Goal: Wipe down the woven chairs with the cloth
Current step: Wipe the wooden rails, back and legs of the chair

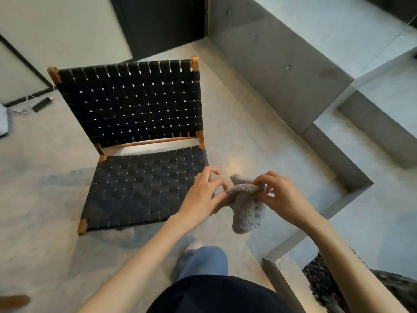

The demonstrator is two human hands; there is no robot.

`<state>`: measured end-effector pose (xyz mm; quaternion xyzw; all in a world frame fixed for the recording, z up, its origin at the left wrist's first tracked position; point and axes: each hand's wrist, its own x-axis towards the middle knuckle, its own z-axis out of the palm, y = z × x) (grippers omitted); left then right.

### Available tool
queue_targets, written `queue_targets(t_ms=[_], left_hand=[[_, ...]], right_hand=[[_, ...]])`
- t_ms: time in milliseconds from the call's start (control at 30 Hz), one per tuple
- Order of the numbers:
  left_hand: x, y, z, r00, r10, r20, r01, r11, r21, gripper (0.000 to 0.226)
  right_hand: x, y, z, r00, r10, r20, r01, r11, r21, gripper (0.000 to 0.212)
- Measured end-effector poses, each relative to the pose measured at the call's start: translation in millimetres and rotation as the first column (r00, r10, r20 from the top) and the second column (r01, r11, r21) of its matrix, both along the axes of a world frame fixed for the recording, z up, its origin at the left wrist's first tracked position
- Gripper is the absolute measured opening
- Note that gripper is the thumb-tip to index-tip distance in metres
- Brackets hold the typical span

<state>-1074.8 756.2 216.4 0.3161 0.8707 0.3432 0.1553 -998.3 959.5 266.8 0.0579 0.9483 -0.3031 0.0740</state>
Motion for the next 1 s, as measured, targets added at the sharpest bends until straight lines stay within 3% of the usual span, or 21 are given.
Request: queue_targets(t_ms=[133,333,533,733,1000], left_hand=[[-33.6,13.9,7.1,0.989,0.027,-0.144,-0.038,0.996,-0.078,0.007],[-94.7,31.2,-0.3,0.97,0.118,-0.211,-0.153,0.976,-0.155,0.004],[-167.3,72.1,-1.9,0.961,0.234,-0.148,-0.253,0.959,-0.128,0.008],[-271.5,133.3,15.3,0.945,0.311,-0.1,-0.319,0.945,-0.068,0.028],[-380.8,194.5,8.9,0.794,0.585,-0.163,-0.602,0.794,-0.085,0.027]], right_hand=[[-29.6,23.8,2.7,1.0,0.006,-0.01,-0.004,0.985,0.17,0.019],[-111.5,73.9,-12.8,0.96,0.278,-0.032,-0.251,0.905,0.343,0.013],[-229.6,129.1,-8.1,0.912,0.399,0.091,-0.408,0.869,0.279,0.011],[-337.9,184.9,18.8,0.921,0.388,0.028,-0.384,0.893,0.234,0.018],[-497.1,233.4,-1.5,0.87,0.49,-0.063,-0.475,0.865,0.163,0.021]])
